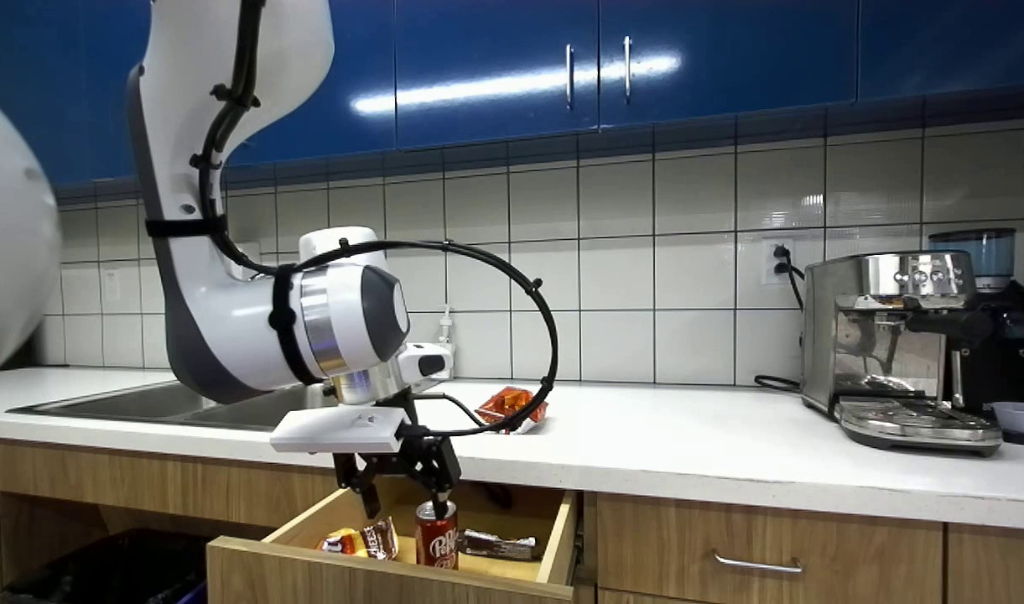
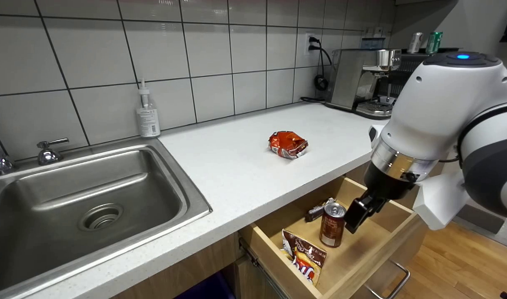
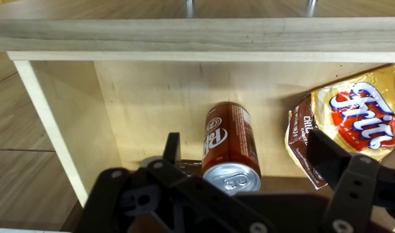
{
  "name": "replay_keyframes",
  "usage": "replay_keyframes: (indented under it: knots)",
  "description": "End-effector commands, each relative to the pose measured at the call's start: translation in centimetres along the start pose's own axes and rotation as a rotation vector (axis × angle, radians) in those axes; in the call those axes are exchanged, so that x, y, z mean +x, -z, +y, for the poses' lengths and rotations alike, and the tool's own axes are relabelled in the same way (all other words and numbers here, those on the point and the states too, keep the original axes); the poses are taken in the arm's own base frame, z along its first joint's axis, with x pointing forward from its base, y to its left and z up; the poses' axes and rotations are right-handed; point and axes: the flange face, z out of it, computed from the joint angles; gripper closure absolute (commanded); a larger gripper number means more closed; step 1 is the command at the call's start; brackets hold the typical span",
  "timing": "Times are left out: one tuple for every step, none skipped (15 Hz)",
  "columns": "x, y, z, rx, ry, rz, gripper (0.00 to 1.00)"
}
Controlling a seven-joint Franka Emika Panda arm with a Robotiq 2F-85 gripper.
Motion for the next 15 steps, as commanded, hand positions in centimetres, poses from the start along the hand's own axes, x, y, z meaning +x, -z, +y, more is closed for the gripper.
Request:
replay_keyframes:
  knots:
    - [0.0, 0.0, 0.0, 0.0, 0.0, 0.0, 0.0]
    - [-0.6, 0.2, -0.5, 0.016, -0.011, -0.008, 0.0]
    - [-0.9, 0.4, -0.7, 0.023, -0.025, -0.01, 0.0]
    - [-1.0, 0.5, -0.7, 0.027, -0.04, -0.009, 0.0]
    - [-1.2, 0.6, -0.9, 0.036, -0.053, -0.014, 0.0]
    - [-1.8, 0.7, -1.2, 0.048, -0.064, -0.024, 0.0]
    - [-1.8, 0.7, -1.3, 0.051, -0.083, -0.029, 0.0]
    - [-2.1, 0.8, -1.4, 0.058, -0.097, -0.035, 0.0]
    - [-2.2, 0.9, -1.4, 0.062, -0.111, -0.041, 0.0]
    - [-2.2, 0.9, -1.3, 0.062, -0.124, -0.047, 0.0]
    - [-2.4, 1.0, -1.2, 0.066, -0.135, -0.052, 0.0]
    - [-2.4, 1.1, -1.1, 0.067, -0.147, -0.053, 0.0]
    - [-1.4, 1.0, -1.1, 0.069, -0.161, -0.053, 0.0]
    - [-1.2, 1.2, -0.8, 0.074, -0.171, -0.054, 0.0]
    - [-1.3, 1.5, -0.9, 0.081, -0.174, -0.057, 0.0]
